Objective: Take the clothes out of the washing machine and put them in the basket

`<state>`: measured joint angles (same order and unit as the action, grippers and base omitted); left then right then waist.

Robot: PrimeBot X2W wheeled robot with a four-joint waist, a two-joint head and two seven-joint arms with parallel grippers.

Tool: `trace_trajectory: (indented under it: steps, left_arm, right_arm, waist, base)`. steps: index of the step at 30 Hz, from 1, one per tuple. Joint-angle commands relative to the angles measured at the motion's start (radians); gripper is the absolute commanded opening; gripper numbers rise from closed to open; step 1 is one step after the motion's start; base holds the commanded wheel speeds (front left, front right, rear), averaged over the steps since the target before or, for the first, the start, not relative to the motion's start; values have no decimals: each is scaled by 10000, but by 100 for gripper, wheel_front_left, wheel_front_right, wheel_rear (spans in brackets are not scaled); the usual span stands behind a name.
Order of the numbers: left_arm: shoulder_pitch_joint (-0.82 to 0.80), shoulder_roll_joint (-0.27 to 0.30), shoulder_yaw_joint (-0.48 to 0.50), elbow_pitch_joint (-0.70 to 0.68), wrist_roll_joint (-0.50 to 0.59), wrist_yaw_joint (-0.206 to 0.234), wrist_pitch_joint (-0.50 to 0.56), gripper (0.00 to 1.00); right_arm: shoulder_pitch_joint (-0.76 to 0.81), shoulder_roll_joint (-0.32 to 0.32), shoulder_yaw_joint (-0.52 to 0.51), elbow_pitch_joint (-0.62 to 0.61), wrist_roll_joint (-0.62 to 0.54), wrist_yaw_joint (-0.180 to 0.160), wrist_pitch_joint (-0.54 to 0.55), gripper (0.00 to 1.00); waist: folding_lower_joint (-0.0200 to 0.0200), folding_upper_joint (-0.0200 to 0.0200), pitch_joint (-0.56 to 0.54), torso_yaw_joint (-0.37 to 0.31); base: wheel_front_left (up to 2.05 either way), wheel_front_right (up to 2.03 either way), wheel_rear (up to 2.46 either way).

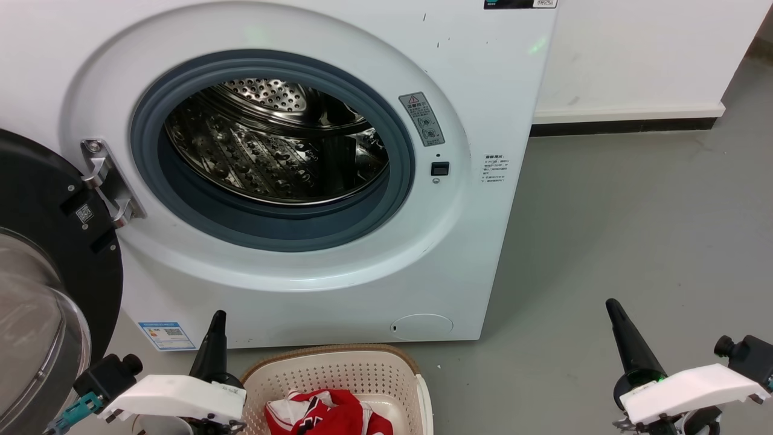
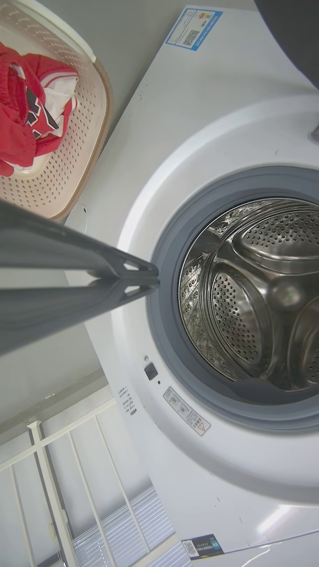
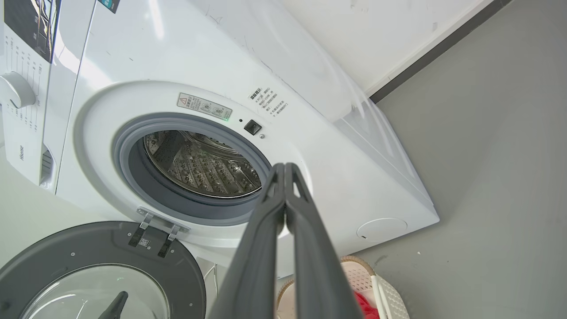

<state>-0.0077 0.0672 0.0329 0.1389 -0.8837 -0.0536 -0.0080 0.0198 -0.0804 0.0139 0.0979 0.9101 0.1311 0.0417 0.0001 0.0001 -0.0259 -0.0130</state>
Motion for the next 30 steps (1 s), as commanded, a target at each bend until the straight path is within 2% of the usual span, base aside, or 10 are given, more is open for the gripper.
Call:
trace_trajectory:
  steps: [1,30]
  left_arm:
    - [-276,22,48,-36,-309,-65,48,0]
    - [-661,-66,419,472,-3532,-406,596,0]
  right_arm:
    - [-333,-64,-43,-35,346,0,-4,0]
    - [-775,-66,-389,654,3627,-3,150,0]
  waist:
    - [0,-1,5,2]
    - [0,-1,114,51]
  base:
    - [0,0,0]
    - [0,0,0]
